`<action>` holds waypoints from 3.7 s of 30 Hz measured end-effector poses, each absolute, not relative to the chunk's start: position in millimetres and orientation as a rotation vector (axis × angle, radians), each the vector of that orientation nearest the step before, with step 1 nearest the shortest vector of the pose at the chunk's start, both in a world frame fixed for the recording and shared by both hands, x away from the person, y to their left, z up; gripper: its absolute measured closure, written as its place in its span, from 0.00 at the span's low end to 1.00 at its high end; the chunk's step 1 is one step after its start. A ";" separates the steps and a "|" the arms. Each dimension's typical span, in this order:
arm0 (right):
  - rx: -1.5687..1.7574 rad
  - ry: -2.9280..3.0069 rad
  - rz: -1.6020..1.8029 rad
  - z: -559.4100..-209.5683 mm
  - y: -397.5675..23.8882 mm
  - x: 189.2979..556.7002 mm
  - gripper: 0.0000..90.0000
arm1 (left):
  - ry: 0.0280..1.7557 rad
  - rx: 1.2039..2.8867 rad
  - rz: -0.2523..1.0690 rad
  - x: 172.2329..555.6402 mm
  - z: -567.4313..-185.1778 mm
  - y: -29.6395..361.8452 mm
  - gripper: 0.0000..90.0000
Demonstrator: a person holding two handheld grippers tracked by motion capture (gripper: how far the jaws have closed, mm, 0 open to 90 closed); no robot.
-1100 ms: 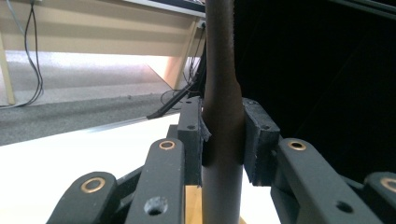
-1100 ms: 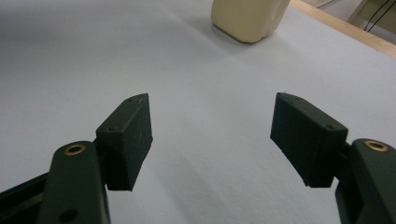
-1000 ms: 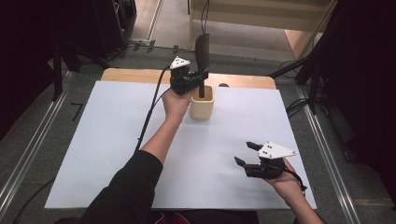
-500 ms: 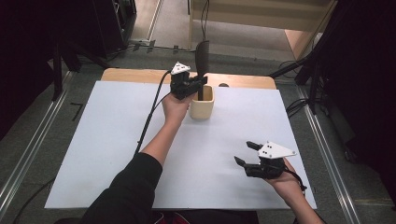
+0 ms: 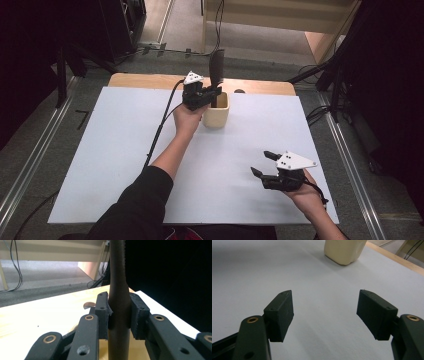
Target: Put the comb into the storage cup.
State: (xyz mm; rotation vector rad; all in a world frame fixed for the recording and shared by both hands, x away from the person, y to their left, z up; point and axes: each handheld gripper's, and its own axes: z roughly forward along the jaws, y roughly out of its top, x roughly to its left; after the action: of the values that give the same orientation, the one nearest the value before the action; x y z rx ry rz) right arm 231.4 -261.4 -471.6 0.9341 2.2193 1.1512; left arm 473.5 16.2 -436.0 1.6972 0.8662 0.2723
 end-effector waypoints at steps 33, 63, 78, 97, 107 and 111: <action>0.910 2.226 1.142 -471.3 -258.3 232.5 0.31 | 0.916 1.706 0.110 458.6 -423.7 63.3 0.27; 0.930 2.226 1.112 -471.7 -256.6 229.6 0.30 | 0.925 1.774 -0.070 418.6 -429.2 107.0 0.27; 0.925 2.250 1.116 -473.6 -254.8 230.4 0.30 | 0.957 1.769 -0.101 402.0 -433.8 120.2 0.27; 0.921 2.255 1.116 -474.1 -254.9 230.5 0.30 | 0.968 1.855 -0.148 378.2 -447.1 137.5 0.27; 0.920 2.255 1.115 -474.1 -254.9 230.5 0.30 | 0.943 1.901 -0.137 361.0 -445.8 145.2 0.27; 0.919 2.256 1.115 -474.0 -255.1 230.4 0.30 | 0.937 1.903 -0.134 356.3 -446.0 149.8 0.27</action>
State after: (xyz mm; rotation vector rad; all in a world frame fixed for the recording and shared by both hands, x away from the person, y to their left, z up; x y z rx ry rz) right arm 230.4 -255.1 -474.0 0.9191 2.2562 1.1154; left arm 356.3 149.8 -446.0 1.9032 0.9375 -0.1345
